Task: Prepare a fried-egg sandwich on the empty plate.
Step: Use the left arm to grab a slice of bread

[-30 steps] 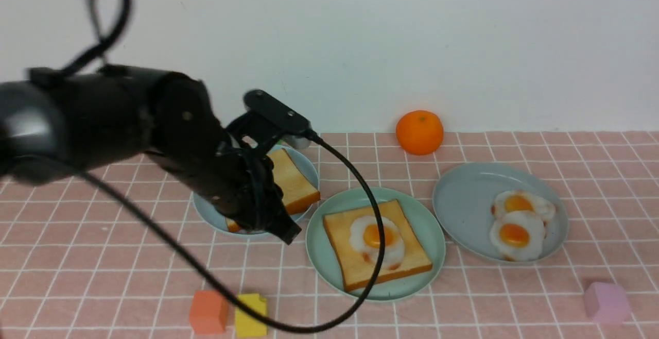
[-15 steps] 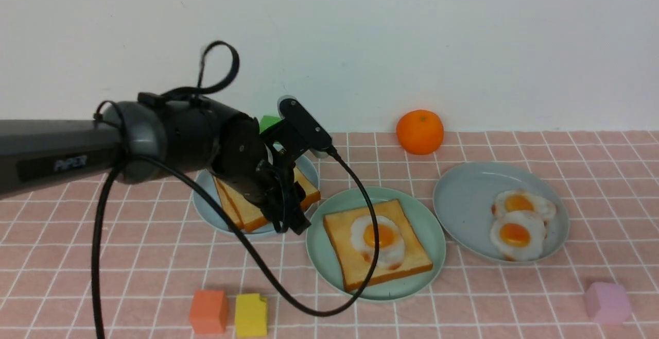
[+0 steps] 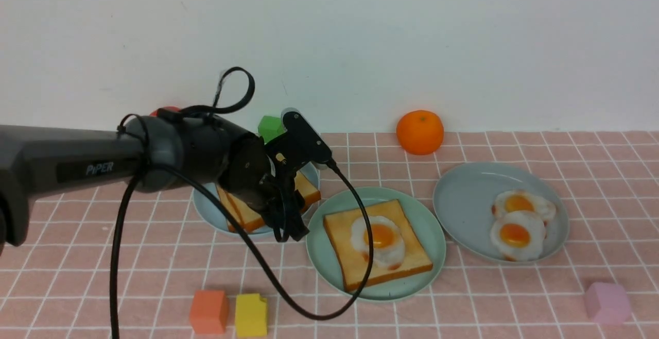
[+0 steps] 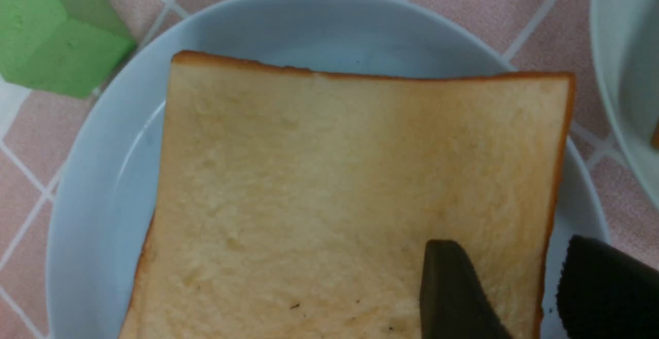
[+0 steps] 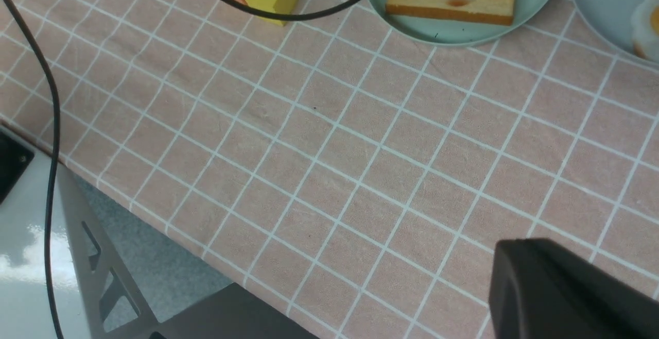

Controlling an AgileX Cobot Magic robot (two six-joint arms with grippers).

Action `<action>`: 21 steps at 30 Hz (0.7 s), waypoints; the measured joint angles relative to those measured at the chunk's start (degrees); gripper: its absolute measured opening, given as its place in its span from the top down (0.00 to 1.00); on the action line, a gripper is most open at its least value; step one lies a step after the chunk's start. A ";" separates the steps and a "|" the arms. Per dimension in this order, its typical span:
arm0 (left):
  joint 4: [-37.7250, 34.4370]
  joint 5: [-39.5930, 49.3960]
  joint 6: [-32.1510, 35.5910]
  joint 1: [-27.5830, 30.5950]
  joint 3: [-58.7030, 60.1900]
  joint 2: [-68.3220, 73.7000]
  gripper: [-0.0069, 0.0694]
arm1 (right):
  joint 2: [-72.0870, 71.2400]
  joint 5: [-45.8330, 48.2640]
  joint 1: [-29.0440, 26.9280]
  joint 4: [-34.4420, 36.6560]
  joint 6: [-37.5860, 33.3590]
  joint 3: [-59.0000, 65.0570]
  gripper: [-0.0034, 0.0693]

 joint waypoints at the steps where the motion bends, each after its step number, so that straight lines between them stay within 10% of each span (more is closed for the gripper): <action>1: 0.43 -0.13 0.00 0.00 0.00 0.08 0.47 | 0.00 0.00 0.00 0.00 0.00 0.00 0.94; 9: 1.88 -2.01 -0.04 0.00 0.00 0.38 0.54 | 0.00 0.00 0.00 -0.17 0.04 0.00 0.94; 16: 2.12 -2.21 -0.22 0.00 0.00 0.38 0.86 | 0.00 -0.05 0.00 -0.17 0.20 0.00 0.94; 21: 2.08 -1.78 -0.28 0.00 0.00 -1.53 0.86 | 0.00 -0.05 0.00 -0.17 0.25 0.00 0.94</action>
